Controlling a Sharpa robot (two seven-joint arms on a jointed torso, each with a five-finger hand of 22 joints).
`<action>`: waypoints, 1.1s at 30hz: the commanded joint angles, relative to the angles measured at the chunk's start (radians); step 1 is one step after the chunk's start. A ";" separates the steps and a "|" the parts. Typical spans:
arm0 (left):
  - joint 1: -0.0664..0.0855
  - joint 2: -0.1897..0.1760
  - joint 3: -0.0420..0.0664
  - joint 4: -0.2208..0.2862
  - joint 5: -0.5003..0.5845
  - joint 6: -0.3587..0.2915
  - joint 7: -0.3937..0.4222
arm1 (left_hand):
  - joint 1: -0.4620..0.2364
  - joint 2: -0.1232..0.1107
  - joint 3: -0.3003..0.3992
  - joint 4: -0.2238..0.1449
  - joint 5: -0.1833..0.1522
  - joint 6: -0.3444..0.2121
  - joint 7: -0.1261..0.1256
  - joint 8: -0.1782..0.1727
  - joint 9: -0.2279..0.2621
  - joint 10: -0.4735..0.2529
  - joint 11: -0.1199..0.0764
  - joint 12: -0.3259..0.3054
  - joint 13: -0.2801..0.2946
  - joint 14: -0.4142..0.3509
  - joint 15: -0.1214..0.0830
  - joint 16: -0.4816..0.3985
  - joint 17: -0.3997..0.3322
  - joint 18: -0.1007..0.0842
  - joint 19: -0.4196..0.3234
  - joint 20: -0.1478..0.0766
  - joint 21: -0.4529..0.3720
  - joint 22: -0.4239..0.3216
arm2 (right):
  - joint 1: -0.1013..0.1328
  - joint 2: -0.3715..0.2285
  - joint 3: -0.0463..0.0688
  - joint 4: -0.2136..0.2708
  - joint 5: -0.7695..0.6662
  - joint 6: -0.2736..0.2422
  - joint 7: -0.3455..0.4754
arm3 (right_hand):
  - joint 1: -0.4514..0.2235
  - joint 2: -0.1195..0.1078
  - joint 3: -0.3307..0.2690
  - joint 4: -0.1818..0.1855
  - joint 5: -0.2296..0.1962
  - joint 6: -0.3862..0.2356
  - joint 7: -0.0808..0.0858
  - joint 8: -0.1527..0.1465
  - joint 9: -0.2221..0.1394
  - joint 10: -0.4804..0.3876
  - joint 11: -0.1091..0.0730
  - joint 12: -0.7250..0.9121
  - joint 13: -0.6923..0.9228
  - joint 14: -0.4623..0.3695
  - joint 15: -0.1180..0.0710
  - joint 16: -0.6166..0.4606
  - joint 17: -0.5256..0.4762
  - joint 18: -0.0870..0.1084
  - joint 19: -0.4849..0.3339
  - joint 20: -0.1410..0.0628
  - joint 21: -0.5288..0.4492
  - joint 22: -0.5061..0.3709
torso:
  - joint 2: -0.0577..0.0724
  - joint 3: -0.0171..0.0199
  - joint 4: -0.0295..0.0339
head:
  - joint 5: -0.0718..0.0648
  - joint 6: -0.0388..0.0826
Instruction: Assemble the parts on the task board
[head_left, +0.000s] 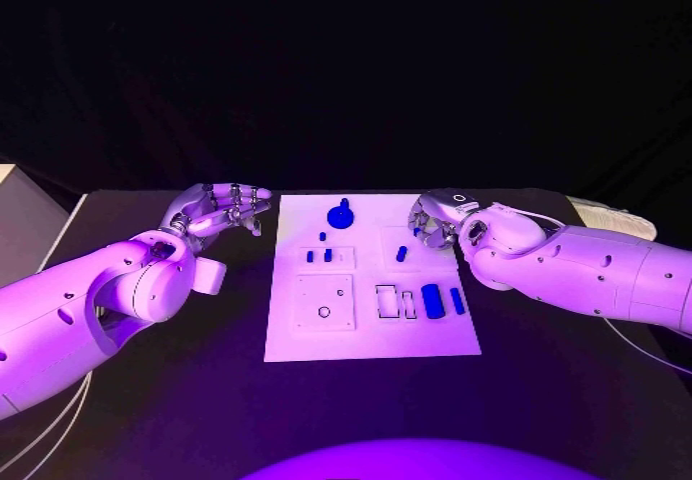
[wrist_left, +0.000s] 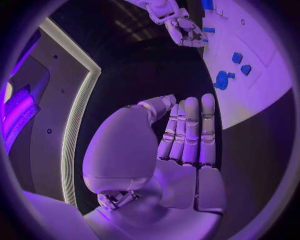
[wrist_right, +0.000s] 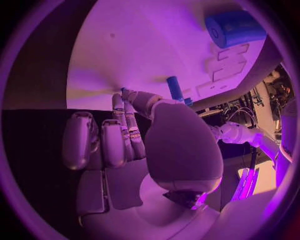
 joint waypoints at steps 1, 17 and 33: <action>-0.002 0.000 0.001 0.002 0.007 0.001 0.010 | 0.002 0.003 0.000 -0.005 0.003 0.001 0.002 0.004 -0.001 0.003 0.002 0.001 -0.002 0.004 -0.006 -0.004 -0.001 0.015 0.003 -0.002 -0.006 -0.001 | 0.001 -0.003 0.001 0.011 -0.017 -0.090 0.001 | 0.009 0.017 0.007 0.000 -0.001 0.006 0.000 0.005 0.002 0.025 -0.017 0.004 0.001 0.044 -0.008 0.005 0.002 -0.009 0.020 -0.008 0.006 0.052 | 0.000 0.0000 -0.0003 | -0.003 0.002; -0.005 -0.003 0.001 -0.010 0.007 -0.002 0.014 | 0.004 0.005 -0.002 -0.006 0.003 0.001 0.002 0.005 -0.002 0.003 0.002 0.000 -0.003 0.006 -0.006 -0.005 -0.002 0.015 0.005 -0.002 -0.006 -0.001 | 0.005 -0.059 0.018 0.097 0.021 -0.155 0.012 | 0.007 0.014 0.009 -0.002 -0.001 0.008 -0.001 0.007 0.004 0.029 -0.018 0.004 0.002 0.044 -0.009 0.007 0.003 -0.013 0.026 -0.009 0.030 0.067 | 0.000 -0.0014 -0.0016 | -0.009 0.011; -0.007 0.003 0.001 -0.007 0.008 0.001 0.013 | 0.003 0.006 -0.004 -0.005 0.002 0.001 0.002 0.005 -0.002 0.001 0.003 0.000 -0.004 0.006 -0.006 -0.006 -0.003 0.015 0.005 -0.002 -0.006 -0.002 | -0.008 -0.053 0.022 0.307 0.018 -0.143 0.022 | 0.005 0.012 0.011 -0.003 0.003 0.010 -0.001 0.008 0.006 0.030 -0.018 0.003 0.002 0.044 -0.009 0.008 0.001 -0.013 0.026 -0.009 0.031 0.069 | -0.003 -0.0036 0.0015 | 0.021 0.013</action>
